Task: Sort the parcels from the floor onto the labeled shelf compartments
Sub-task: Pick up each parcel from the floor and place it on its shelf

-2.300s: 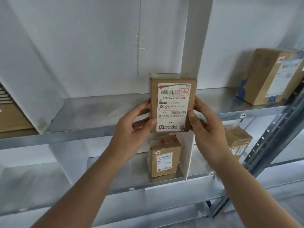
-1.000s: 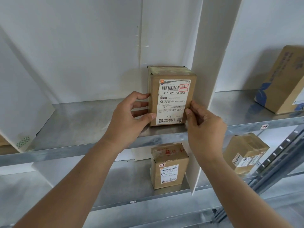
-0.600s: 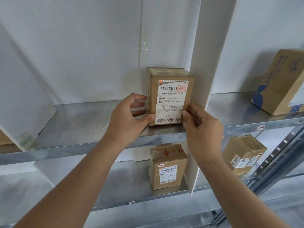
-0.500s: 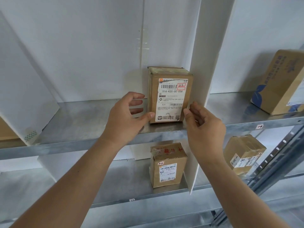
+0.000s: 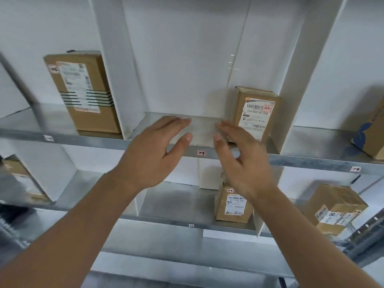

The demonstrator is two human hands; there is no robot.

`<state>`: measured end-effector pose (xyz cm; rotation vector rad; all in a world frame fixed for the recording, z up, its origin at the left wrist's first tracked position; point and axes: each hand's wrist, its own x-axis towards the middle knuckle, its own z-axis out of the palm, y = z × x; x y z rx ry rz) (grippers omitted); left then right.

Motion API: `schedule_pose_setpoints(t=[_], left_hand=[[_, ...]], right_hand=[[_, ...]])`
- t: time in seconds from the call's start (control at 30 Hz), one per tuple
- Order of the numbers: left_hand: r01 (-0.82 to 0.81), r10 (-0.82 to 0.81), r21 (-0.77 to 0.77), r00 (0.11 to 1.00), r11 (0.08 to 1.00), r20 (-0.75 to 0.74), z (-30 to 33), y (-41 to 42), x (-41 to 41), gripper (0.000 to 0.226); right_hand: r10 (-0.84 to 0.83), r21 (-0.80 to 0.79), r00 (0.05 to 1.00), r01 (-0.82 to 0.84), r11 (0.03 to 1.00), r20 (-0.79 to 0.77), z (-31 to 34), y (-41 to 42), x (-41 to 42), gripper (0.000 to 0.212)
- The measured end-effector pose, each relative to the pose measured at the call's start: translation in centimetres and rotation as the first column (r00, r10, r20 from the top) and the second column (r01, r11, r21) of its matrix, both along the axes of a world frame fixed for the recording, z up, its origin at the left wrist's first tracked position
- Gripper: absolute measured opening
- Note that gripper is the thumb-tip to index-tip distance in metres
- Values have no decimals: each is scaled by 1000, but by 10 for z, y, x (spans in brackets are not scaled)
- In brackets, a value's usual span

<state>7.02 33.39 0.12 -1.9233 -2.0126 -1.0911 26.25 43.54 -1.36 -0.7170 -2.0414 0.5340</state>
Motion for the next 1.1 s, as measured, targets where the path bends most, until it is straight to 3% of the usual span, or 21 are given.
schedule_pose_setpoints(t=[0.2,0.37,0.5,0.7,0.97,1.1], left_hand=[[-142,141,-17,989,990,-39,9,-95,-56,63],[-270,264,-49,959,962,-99,9,-190,-120,55],[-378,366,-101,923,920,-123,-1,-276,-184,64],[-492,478,-174,870,853,-116,-29,-392,-269,58],[-698,717,-289,695,655,-53,-73,-531,-384,62],[-781,840,-402,540,477,-52,-110,-584,-447,59]], right_hand=[[190,80,981,-194,978,50,10,-65,-73,54],[338,106,941,-338,935,17,10,-143,-158,44],[407,30,911,-409,912,62,0,-214,-233,46],[580,-5,810,-582,813,84,-21,-311,-345,46],[789,-122,606,-779,615,103,-59,-417,-511,46],[868,-204,480,-844,496,126,-97,-463,-606,50]])
